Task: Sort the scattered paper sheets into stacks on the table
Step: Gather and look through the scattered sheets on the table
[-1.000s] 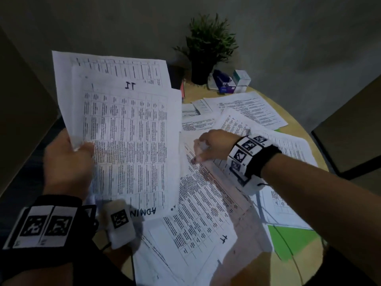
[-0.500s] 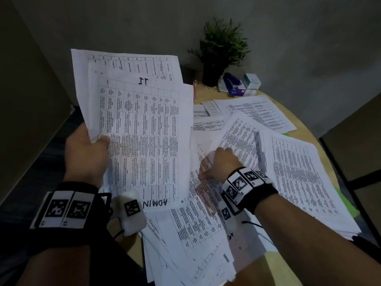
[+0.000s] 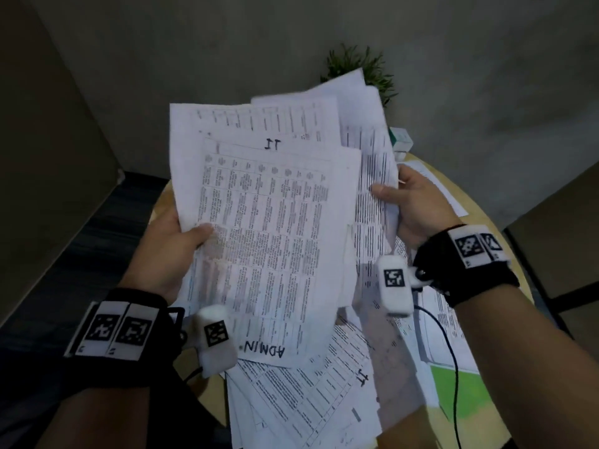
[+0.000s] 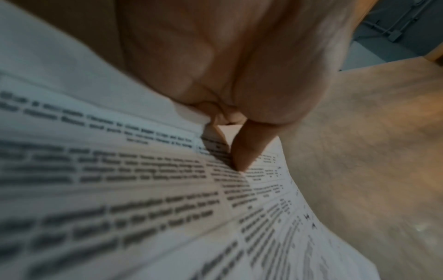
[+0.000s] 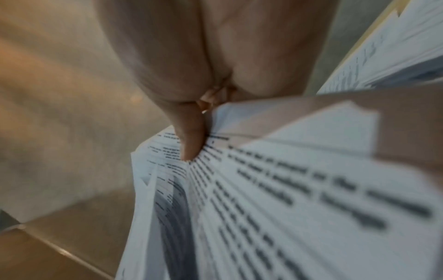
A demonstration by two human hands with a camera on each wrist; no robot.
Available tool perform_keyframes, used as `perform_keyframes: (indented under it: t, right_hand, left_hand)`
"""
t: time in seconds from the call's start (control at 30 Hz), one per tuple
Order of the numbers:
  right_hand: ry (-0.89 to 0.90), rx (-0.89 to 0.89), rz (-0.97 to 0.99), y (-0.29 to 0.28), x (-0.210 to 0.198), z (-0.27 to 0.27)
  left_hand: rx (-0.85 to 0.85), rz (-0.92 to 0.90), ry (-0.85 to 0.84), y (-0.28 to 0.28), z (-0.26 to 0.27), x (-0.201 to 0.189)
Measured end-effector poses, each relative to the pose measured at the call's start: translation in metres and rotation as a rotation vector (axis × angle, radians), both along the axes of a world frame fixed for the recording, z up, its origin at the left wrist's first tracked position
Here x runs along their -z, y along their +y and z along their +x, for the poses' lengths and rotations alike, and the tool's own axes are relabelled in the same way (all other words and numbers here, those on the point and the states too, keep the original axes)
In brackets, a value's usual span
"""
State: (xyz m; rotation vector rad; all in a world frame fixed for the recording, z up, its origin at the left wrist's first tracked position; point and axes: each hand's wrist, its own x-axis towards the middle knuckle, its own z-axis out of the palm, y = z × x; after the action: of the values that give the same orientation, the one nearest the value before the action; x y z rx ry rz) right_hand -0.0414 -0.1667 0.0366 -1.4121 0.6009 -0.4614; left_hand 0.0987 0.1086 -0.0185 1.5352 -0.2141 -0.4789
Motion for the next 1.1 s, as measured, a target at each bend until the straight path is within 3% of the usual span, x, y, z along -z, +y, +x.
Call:
perform_keyframes:
  t: [0.07, 0.2, 0.3, 0.4, 0.47, 0.6, 0.67, 0.77, 0.9, 1.0, 1.1]
  right_hand:
    - [-0.066, -0.035, 0.077, 0.004, -0.006, 0.006]
    - [-0.022, -0.153, 0.099, 0.016, -0.007, 0.018]
    - [-0.011, -0.211, 0.101, 0.021, -0.001, 0.023]
    - [0.040, -0.188, 0.041, 0.014, 0.007, 0.024]
    - [0.194, -0.200, -0.138, 0.006, 0.010, 0.023]
    - [0.797, -0.464, -0.903, -0.008, 0.023, 0.027]
    - [0.992, -0.523, -1.005, -0.003, 0.037, 0.030]
    - [1.144, -0.612, -1.063, 0.015, 0.067, 0.027]
    - [1.036, -0.577, -1.081, 0.017, 0.082, 0.016]
    - [0.947, -0.762, -1.187, 0.007, 0.074, 0.016]
    - [0.968, -0.872, -1.290, 0.003, 0.061, 0.022]
  left_hand:
    - [0.081, -0.009, 0.017, -0.004, -0.004, -0.001]
    - [0.148, -0.034, 0.031, -0.008, -0.007, 0.000]
    - [0.101, -0.019, -0.025, -0.008, -0.006, 0.002]
    - [-0.059, 0.058, -0.125, -0.005, -0.004, 0.002]
    - [-0.224, 0.146, -0.177, -0.002, -0.001, 0.001]
    - [-0.394, 0.163, -0.194, 0.002, 0.002, -0.003]
    - [-0.393, 0.175, -0.193, 0.001, 0.003, -0.003]
    - [-0.386, 0.193, -0.199, 0.001, 0.004, -0.003]
    - [-0.359, 0.207, -0.200, 0.003, 0.002, -0.004]
    - [-0.344, 0.205, -0.199, 0.006, 0.003, -0.002]
    - [-0.337, 0.183, -0.173, 0.006, 0.004, 0.000]
